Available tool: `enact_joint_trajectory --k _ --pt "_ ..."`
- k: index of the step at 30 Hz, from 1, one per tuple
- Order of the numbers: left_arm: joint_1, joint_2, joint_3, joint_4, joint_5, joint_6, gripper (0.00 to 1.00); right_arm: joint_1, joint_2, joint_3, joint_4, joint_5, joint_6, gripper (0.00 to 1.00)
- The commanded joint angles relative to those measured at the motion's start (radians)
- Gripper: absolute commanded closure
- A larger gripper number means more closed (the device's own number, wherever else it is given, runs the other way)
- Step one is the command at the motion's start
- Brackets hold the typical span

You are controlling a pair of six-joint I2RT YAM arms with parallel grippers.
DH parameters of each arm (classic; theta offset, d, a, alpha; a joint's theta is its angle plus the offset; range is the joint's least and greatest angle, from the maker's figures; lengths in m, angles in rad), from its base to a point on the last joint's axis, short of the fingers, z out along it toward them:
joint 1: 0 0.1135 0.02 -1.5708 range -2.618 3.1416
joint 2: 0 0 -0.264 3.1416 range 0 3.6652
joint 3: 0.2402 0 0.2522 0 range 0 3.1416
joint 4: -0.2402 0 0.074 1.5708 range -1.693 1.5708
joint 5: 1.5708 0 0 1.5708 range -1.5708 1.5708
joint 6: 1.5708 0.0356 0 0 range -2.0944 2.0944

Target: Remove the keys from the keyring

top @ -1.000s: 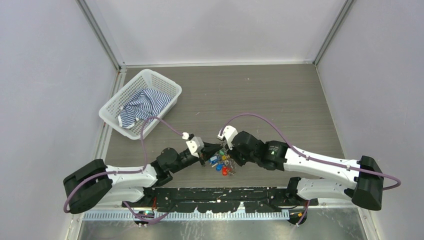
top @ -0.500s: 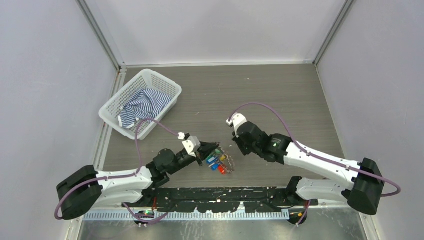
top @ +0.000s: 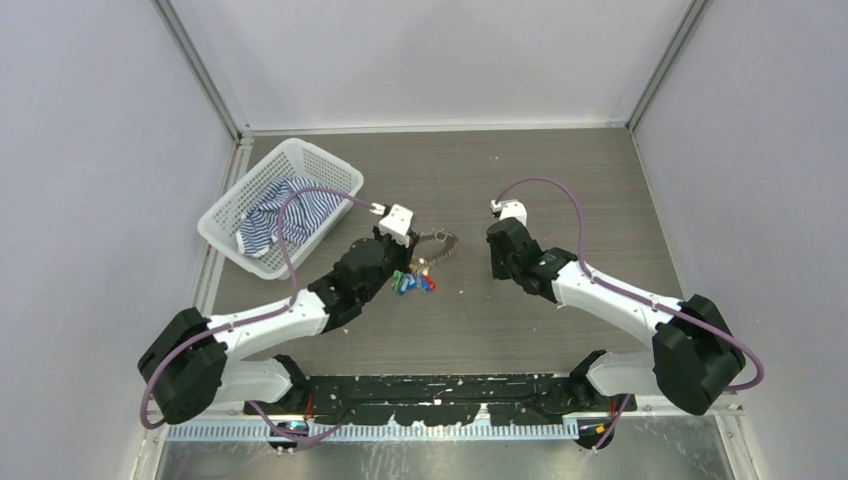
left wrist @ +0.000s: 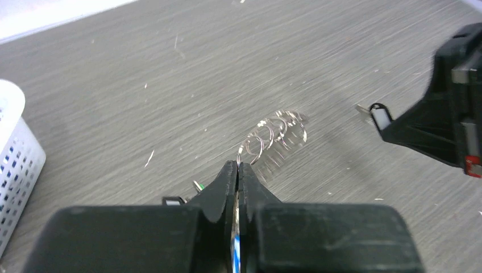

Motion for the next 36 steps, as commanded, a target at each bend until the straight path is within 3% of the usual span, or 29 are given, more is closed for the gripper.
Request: enact_joint_trajectory --k 1,4,7,10,11,12,21,32,36 --pt "0.027 0.072 0.085 -0.082 -0.050 -0.048 0.96 -0.006 0.033 0.000 0.072 0.059 0.112 0.98" --pt "0.039 0.107 0.120 -0.127 -0.040 -0.089 0.67 -0.007 0.047 0.005 0.068 0.060 0.131 0.86" --pt "0.041 0.116 0.153 -0.175 -0.026 -0.094 0.54 -0.007 0.035 0.005 0.066 0.070 0.131 0.76" --pt "0.045 0.098 0.193 -0.253 -0.027 -0.114 0.14 -0.007 0.000 0.013 0.049 0.108 0.128 0.57" --pt "0.047 0.089 0.209 -0.286 -0.026 -0.122 0.04 -0.007 -0.014 0.019 0.037 0.122 0.128 0.50" --pt "0.048 0.077 0.223 -0.320 -0.023 -0.134 0.01 -0.007 -0.028 0.024 0.030 0.133 0.125 0.45" --pt "0.056 -0.055 0.326 -0.572 0.051 -0.201 0.00 -0.007 -0.137 0.122 -0.046 0.183 0.105 0.01" --pt "0.055 -0.057 0.490 -0.845 0.041 -0.233 0.00 -0.007 -0.214 0.178 0.002 0.205 0.142 0.00" --pt "0.055 -0.055 0.505 -0.869 0.028 -0.216 0.00 -0.007 -0.221 0.191 0.014 0.213 0.116 0.00"
